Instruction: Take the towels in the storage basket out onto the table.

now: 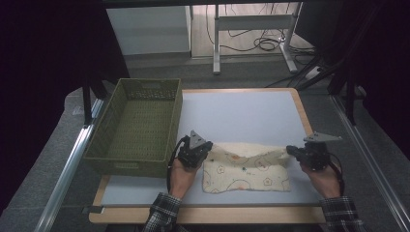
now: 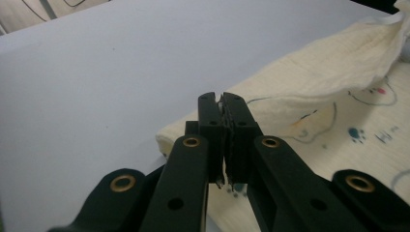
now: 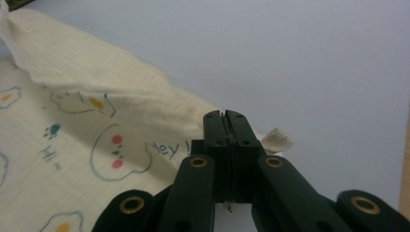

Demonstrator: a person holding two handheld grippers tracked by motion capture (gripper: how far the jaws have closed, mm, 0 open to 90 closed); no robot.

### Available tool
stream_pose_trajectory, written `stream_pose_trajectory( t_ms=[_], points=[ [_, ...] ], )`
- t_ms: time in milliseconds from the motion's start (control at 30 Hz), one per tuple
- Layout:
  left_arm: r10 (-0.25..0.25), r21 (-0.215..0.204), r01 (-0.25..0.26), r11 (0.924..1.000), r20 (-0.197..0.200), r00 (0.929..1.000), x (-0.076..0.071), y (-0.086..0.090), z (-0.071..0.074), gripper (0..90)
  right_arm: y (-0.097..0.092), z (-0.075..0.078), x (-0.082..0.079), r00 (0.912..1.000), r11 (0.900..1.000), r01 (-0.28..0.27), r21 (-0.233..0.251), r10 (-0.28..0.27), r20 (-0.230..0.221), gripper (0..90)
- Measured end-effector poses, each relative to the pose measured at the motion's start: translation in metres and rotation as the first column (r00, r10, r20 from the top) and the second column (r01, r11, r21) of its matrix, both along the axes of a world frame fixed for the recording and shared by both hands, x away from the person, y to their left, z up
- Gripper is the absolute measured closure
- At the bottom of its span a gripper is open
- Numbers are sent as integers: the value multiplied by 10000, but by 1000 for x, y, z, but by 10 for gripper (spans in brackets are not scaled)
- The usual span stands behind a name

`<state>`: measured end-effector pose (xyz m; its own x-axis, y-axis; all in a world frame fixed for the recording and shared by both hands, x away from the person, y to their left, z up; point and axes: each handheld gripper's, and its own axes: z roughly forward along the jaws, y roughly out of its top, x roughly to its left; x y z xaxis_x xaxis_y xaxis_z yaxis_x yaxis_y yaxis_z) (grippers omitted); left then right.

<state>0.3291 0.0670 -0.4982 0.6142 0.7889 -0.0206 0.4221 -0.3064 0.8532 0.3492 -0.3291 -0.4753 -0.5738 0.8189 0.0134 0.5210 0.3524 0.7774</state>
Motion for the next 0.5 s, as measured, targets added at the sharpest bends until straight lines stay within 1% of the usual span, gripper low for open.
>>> stream_pose_trajectory(
  t_ms=[100, 200, 300, 400, 500],
  points=[
    [-77, -29, 77, 10000, 98, 9999, -12, 3, -1, 877, 1, -3, -11, 9999, 9999, -125, -38, 125, 24, 888],
    [-143, -196, 146, 9997, 166, 9998, -24, 8, -2, 876, 2, -4, -22, 9997, 9997, -240, -26, 240, 40, 888],
    [-253, -271, 259, 9993, 221, 9994, -35, 10, -5, 875, 2, -5, -32, 9993, 9993, -363, -97, 364, 71, 888],
    [-365, -286, 371, 9989, 192, 9991, -46, 11, -10, 874, 3, -6, -42, 9989, 9989, -455, -96, 456, 59, 887],
    [-442, -273, 444, 9986, 81, 9990, -53, 10, -18, 872, 4, -10, -51, 9985, 9984, -543, -140, 543, 4, 887]
  ],
)
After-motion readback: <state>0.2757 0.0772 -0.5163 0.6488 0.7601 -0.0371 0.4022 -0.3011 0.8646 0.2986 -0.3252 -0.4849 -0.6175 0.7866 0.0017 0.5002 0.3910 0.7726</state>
